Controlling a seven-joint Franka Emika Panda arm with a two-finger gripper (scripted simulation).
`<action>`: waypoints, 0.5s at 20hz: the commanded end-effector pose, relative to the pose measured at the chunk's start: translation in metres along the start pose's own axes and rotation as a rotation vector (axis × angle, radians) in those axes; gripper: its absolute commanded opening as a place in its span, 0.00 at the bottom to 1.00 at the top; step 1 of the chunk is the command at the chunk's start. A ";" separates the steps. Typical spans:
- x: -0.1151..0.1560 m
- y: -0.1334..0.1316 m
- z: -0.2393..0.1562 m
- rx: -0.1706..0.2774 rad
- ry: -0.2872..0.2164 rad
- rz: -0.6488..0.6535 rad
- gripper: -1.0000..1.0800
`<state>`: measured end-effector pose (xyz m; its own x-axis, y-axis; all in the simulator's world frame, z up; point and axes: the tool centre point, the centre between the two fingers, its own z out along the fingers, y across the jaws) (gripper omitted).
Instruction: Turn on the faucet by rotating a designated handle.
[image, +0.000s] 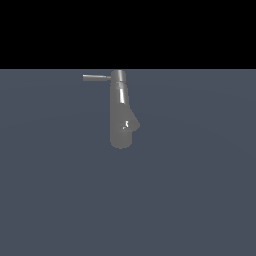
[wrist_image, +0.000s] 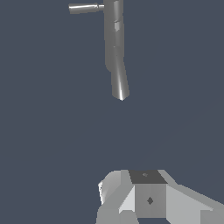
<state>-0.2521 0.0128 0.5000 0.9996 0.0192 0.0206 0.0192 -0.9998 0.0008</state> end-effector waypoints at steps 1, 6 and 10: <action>0.000 0.000 0.000 0.000 0.000 0.000 0.00; 0.003 -0.004 -0.003 -0.009 0.019 -0.009 0.00; 0.010 -0.010 -0.006 -0.023 0.038 -0.007 0.00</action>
<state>-0.2452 0.0208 0.5050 0.9982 0.0284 0.0525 0.0274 -0.9994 0.0191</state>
